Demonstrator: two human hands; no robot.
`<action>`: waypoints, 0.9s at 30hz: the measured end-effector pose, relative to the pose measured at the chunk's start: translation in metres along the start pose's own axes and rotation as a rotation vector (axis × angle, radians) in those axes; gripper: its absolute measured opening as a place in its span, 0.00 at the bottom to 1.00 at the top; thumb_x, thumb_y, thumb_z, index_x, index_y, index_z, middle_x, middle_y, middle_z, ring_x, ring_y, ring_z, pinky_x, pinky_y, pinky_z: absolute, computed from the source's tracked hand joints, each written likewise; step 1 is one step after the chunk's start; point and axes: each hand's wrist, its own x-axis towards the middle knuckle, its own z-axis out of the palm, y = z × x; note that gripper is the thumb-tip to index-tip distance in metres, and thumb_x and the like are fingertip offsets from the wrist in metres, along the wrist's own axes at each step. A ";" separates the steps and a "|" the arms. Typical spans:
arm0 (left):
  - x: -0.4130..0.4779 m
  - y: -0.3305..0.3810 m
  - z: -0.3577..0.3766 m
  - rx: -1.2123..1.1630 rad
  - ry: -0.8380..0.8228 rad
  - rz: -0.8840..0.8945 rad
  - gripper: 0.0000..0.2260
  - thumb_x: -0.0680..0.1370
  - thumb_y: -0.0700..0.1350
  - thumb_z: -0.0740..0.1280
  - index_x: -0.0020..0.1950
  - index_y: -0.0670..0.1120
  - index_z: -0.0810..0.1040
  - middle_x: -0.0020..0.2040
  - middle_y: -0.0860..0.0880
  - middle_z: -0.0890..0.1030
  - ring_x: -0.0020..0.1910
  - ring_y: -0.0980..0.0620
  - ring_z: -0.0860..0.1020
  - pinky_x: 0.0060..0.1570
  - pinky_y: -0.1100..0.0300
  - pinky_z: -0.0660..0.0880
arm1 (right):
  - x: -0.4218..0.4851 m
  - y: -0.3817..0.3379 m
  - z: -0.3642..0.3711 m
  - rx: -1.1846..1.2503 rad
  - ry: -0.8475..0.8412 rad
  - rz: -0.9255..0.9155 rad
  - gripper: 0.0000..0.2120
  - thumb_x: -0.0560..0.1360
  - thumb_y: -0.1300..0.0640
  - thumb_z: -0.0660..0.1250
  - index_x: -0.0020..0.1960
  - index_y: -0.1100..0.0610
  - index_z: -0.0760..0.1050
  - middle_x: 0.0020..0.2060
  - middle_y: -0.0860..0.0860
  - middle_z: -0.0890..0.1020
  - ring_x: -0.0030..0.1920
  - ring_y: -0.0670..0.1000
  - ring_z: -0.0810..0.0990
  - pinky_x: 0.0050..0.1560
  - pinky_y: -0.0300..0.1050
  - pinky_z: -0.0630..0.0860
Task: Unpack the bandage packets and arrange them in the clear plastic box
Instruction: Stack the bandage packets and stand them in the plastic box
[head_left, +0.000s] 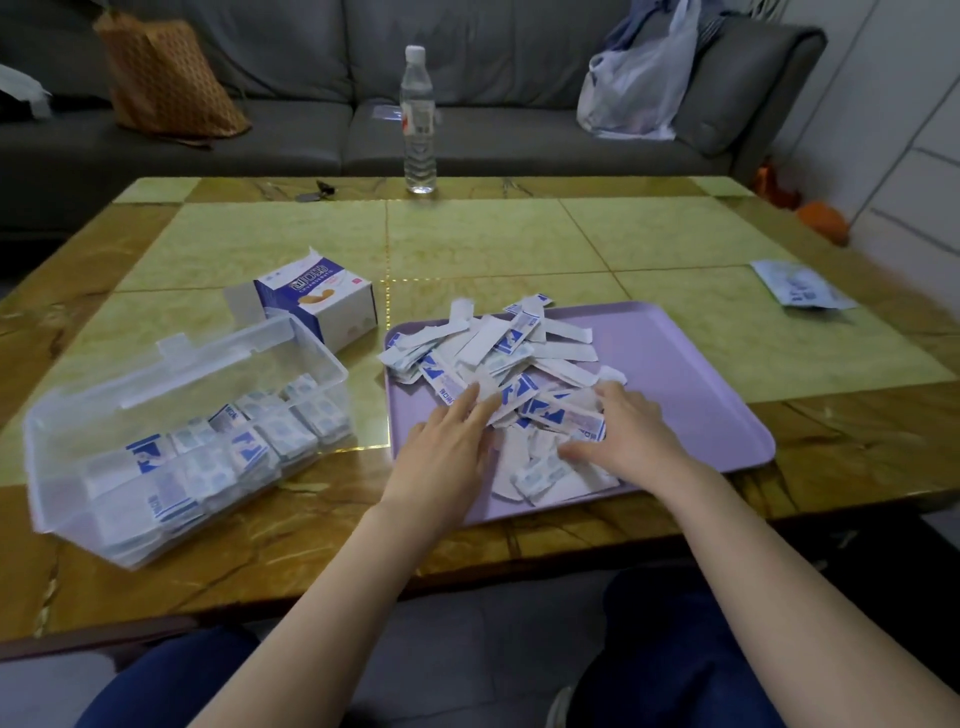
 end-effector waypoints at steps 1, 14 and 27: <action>0.003 0.002 0.000 0.022 -0.024 0.015 0.20 0.82 0.50 0.50 0.75 0.54 0.56 0.76 0.52 0.58 0.70 0.48 0.63 0.64 0.53 0.64 | -0.001 0.000 0.000 0.029 0.010 -0.025 0.38 0.68 0.45 0.73 0.70 0.57 0.60 0.65 0.56 0.67 0.66 0.57 0.66 0.61 0.50 0.67; 0.012 0.021 0.004 0.134 -0.067 0.028 0.17 0.82 0.53 0.51 0.70 0.54 0.65 0.71 0.54 0.64 0.69 0.50 0.61 0.62 0.55 0.62 | -0.002 0.001 0.001 0.100 0.010 -0.038 0.18 0.69 0.48 0.72 0.55 0.55 0.74 0.53 0.52 0.80 0.52 0.54 0.77 0.46 0.45 0.72; 0.008 0.015 0.000 0.064 -0.098 0.041 0.16 0.82 0.51 0.52 0.70 0.55 0.64 0.72 0.54 0.63 0.71 0.52 0.60 0.65 0.56 0.60 | -0.012 0.004 -0.005 -0.043 -0.126 -0.109 0.33 0.66 0.44 0.74 0.65 0.54 0.65 0.60 0.52 0.71 0.59 0.54 0.73 0.57 0.50 0.72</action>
